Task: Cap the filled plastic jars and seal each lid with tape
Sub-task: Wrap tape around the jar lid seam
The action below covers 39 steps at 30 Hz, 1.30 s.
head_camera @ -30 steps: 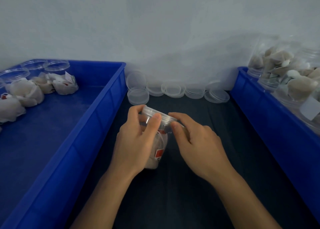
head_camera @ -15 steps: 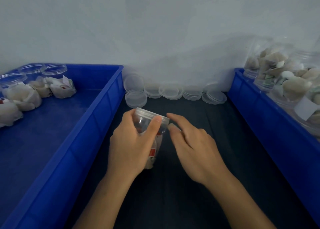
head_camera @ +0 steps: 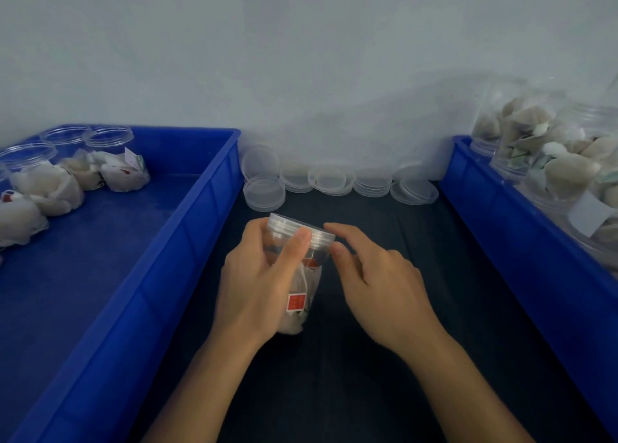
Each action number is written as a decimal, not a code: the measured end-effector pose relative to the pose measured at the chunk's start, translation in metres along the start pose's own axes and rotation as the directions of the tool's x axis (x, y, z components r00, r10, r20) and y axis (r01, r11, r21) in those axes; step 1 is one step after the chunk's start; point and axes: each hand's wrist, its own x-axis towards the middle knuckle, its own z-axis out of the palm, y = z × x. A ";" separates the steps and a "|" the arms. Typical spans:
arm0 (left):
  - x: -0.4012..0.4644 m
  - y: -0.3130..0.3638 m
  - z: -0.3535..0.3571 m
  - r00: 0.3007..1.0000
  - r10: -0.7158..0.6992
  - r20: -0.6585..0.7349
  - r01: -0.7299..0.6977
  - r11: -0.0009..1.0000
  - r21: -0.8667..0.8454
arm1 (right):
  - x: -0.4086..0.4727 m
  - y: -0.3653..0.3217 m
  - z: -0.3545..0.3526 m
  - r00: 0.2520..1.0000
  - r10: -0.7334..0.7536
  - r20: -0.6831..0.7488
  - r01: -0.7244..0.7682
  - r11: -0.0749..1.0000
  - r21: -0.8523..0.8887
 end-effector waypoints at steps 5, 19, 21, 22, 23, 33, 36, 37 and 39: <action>0.002 0.001 0.003 0.994 -0.051 0.100 0.068 0.983 -0.172 | -0.002 -0.002 -0.003 1.000 -0.010 -0.009 0.010 0.998 0.055; -0.006 0.004 0.007 0.978 0.208 -0.030 -0.202 0.969 0.140 | -0.007 -0.012 -0.006 0.997 -0.035 -0.062 0.034 0.999 -0.009; -0.005 0.004 0.008 0.985 0.172 0.012 -0.172 0.980 0.099 | -0.007 -0.012 -0.005 0.998 -0.028 -0.049 0.028 1.000 0.013; -0.004 0.005 0.008 0.987 0.157 0.024 -0.159 0.985 0.073 | -0.007 -0.012 -0.005 0.999 -0.026 -0.038 0.027 0.999 0.032; -0.003 0.005 0.007 0.989 0.147 0.026 -0.148 0.987 0.054 | -0.007 -0.012 -0.006 0.999 -0.027 -0.029 0.028 0.999 0.044; 0.000 0.002 0.002 0.990 0.137 0.027 -0.135 0.990 -0.048 | -0.001 0.002 -0.013 0.999 -0.037 -0.015 0.037 0.999 -0.035; 0.001 0.000 0.001 0.991 0.125 0.048 -0.119 0.988 -0.102 | 0.001 0.009 -0.011 0.999 -0.037 -0.005 0.037 0.996 0.084; 0.001 -0.001 0.001 0.991 0.120 0.057 -0.113 0.986 -0.124 | 0.001 0.011 -0.011 0.999 -0.038 -0.005 0.038 0.993 0.113; 0.002 -0.001 0.001 0.990 0.120 0.071 -0.107 0.980 -0.166 | 0.001 0.012 -0.011 0.999 -0.039 -0.001 0.039 0.989 0.141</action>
